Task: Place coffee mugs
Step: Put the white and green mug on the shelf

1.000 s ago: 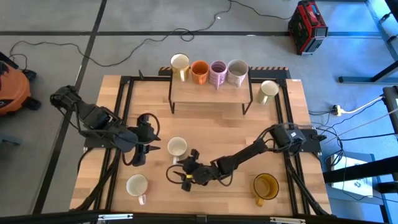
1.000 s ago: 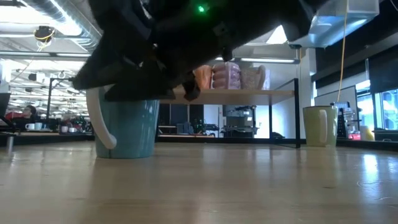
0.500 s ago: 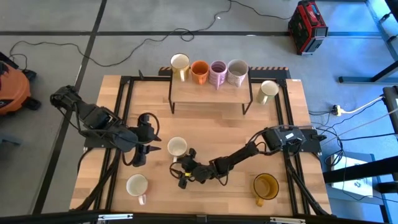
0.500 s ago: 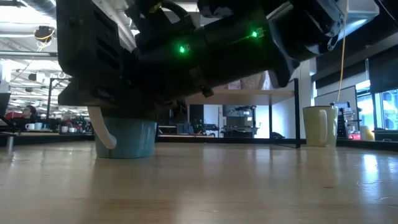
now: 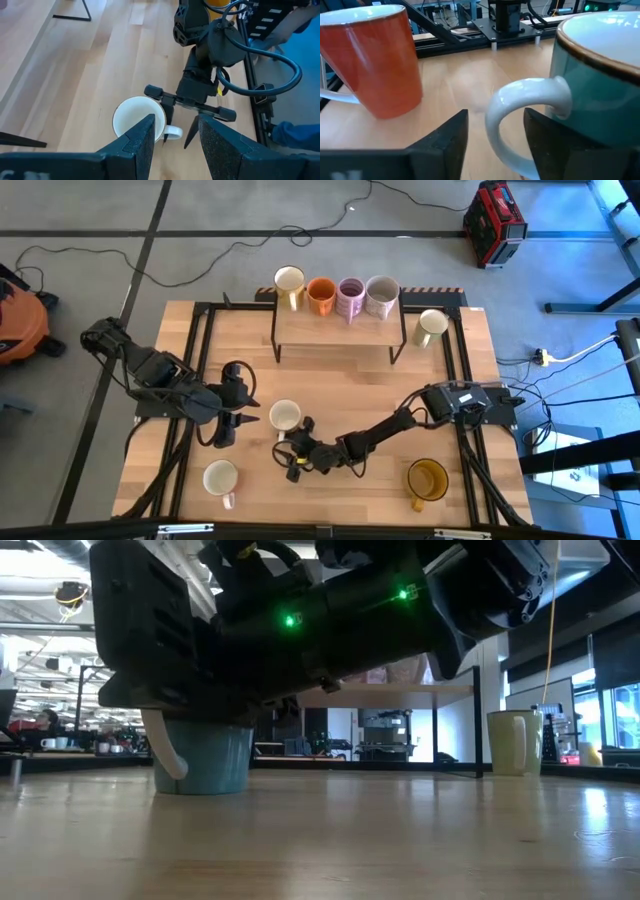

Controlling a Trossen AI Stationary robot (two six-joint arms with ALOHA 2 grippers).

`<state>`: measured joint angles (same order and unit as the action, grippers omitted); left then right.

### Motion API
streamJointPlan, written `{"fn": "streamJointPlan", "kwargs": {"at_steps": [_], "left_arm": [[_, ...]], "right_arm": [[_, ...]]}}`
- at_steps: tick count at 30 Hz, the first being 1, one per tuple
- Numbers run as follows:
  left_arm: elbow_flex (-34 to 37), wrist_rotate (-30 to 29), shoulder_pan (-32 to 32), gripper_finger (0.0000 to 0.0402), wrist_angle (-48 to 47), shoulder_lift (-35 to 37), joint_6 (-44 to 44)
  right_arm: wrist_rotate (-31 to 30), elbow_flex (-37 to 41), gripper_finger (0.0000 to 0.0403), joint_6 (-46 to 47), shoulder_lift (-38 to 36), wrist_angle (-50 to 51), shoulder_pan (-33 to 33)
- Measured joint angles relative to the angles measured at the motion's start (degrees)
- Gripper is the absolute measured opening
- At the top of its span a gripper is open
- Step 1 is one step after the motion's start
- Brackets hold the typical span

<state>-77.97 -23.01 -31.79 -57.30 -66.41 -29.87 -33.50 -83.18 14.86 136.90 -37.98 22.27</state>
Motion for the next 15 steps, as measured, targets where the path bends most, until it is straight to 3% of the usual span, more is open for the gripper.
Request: {"fn": "streamJointPlan", "kwargs": {"at_steps": [12,15], "left_arm": [[0.00,-0.56,0.00,0.0147,-0.02,0.00,0.00],[0.00,-0.81,0.00,0.0147,-0.02,0.00,0.01]], "right_arm": [[0.17,-0.10,0.0019,-3.41,0.00,0.27,-0.17],[0.33,-0.24,0.0013,-4.54,-0.13,-0.17,-0.16]]}}
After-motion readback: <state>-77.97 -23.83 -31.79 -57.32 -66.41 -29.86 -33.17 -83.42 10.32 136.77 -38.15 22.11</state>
